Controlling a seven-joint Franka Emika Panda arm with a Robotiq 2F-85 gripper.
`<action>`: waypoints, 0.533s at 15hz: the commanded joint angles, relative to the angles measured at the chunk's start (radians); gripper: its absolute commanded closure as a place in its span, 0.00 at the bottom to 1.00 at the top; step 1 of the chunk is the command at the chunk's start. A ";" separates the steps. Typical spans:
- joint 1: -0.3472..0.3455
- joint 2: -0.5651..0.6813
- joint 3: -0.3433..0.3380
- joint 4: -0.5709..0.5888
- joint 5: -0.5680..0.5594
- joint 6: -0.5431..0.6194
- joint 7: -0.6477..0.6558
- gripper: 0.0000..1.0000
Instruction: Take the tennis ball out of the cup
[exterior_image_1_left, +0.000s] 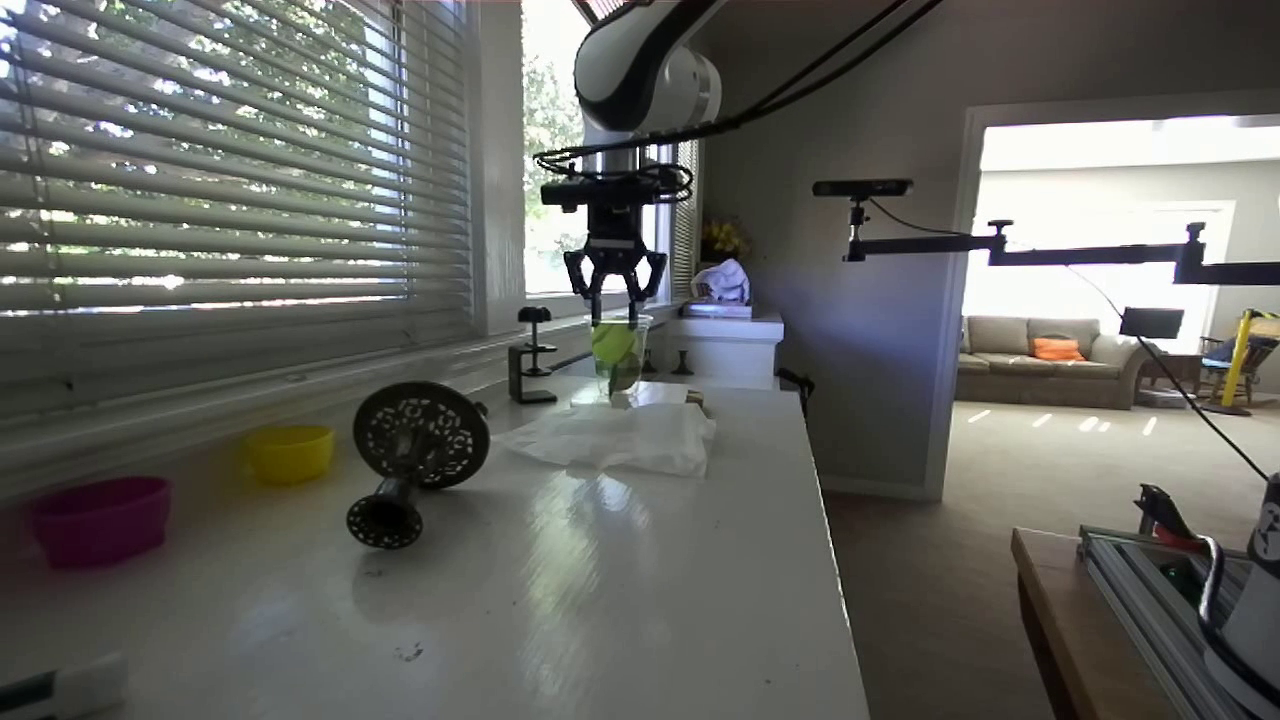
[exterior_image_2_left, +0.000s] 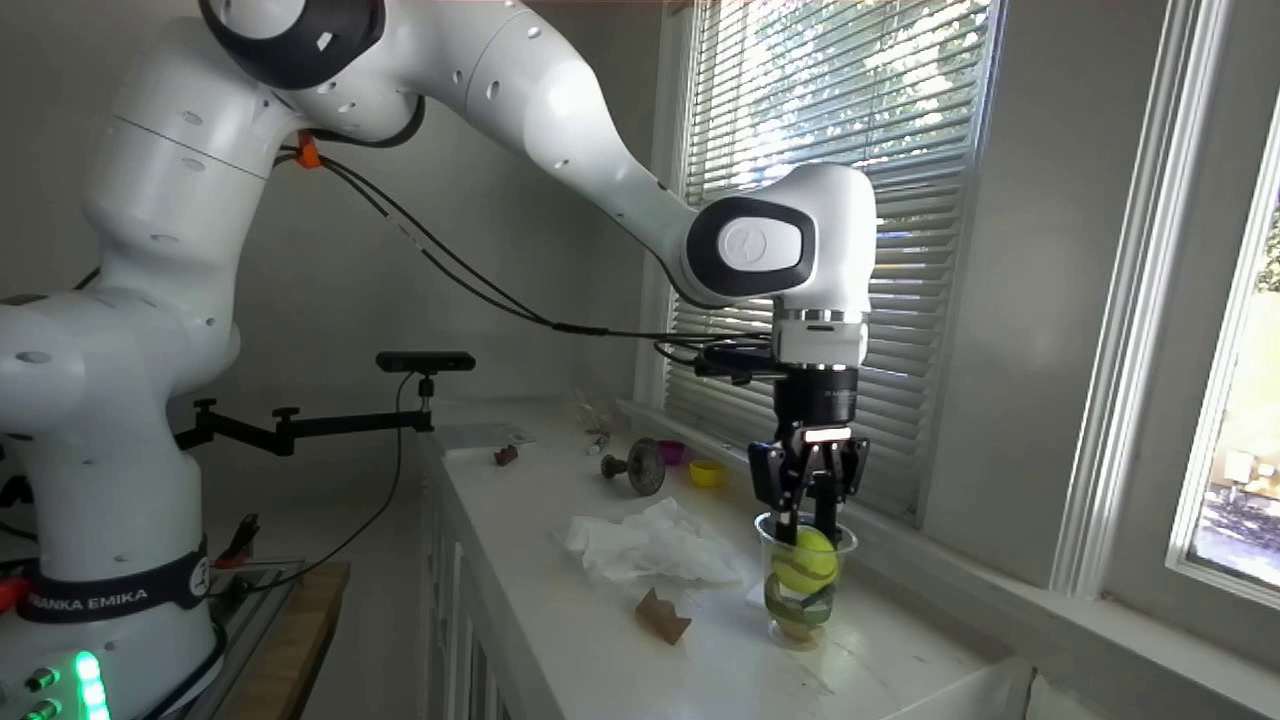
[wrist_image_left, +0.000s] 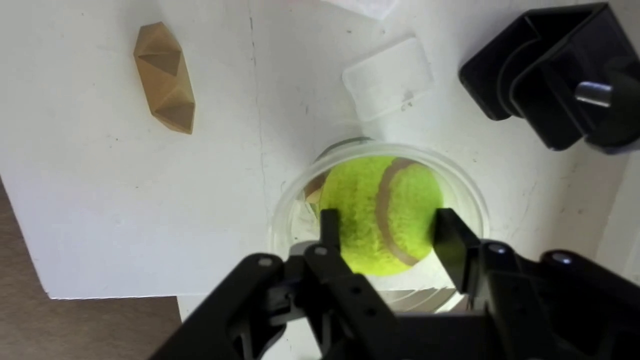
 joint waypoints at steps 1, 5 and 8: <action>0.005 0.023 -0.003 0.000 0.012 -0.034 0.031 0.75; -0.003 -0.003 -0.009 0.008 0.016 -0.020 0.044 0.76; -0.011 -0.030 -0.013 0.016 0.020 -0.011 0.048 0.76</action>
